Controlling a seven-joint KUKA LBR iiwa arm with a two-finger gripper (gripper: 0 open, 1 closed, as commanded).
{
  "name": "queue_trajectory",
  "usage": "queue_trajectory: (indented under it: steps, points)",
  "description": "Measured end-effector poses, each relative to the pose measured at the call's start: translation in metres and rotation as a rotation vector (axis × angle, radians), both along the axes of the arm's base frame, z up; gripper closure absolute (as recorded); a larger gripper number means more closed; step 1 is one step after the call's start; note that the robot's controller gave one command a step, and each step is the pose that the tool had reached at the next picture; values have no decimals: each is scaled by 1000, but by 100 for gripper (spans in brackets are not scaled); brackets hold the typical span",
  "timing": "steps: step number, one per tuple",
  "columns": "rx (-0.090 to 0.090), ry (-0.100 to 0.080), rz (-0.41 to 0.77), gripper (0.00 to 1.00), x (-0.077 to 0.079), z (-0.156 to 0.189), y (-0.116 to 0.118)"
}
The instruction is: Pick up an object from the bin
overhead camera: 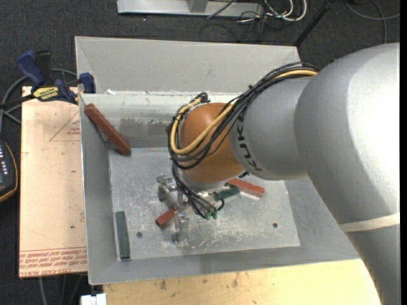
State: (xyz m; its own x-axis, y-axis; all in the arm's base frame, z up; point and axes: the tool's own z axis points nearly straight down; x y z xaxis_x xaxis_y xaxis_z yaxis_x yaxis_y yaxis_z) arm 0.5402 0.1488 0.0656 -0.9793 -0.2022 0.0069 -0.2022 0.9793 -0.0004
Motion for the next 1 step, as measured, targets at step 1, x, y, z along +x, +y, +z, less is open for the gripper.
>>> queue_trajectory:
  steps: [1]
  points:
    - [4,-8,1,100,2,5,2]
